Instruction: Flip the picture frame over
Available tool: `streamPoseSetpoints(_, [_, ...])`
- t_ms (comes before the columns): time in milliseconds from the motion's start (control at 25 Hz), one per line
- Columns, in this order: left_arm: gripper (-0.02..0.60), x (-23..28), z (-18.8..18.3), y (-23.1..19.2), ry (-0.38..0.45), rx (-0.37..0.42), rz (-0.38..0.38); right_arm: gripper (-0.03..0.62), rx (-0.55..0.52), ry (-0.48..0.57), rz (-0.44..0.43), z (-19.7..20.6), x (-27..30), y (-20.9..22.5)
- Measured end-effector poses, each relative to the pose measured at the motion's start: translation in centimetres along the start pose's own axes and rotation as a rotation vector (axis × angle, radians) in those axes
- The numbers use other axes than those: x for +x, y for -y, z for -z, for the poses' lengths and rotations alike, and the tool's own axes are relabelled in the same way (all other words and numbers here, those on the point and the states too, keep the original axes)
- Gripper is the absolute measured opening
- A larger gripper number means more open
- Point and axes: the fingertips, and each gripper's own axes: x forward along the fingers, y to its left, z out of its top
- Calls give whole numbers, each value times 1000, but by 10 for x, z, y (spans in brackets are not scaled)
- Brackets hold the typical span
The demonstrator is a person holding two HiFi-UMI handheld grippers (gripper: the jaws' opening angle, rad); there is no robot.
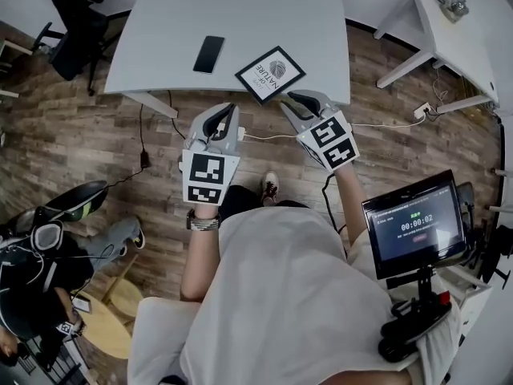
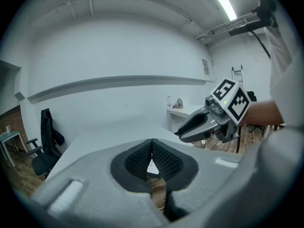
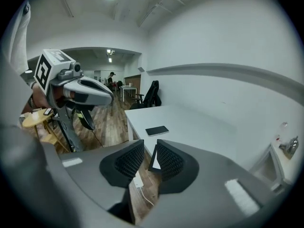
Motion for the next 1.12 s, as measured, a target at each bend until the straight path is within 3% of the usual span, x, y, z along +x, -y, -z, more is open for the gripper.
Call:
streamPoseSetpoints(160, [6, 12, 14, -2, -16, -54, -1, 89, 65, -32, -57, 23, 26, 5])
streamPoseSetpoints(320, [6, 27, 28, -7, -57, -69, -8, 100, 51, -97, -80, 45, 52, 12])
streamPoseSetpoints(560, [6, 57, 60, -38, -94, -109, 25, 120, -67, -225, -83, 73, 116, 17])
streamPoseSetpoints(800, [6, 95, 91, -73, -150, -127, 51, 163, -213, -345, -138, 100, 184, 16])
streamPoseSetpoints(1120, [6, 101, 106, -56, -195, -146, 92, 215, -322, -420, -112, 136, 188, 10])
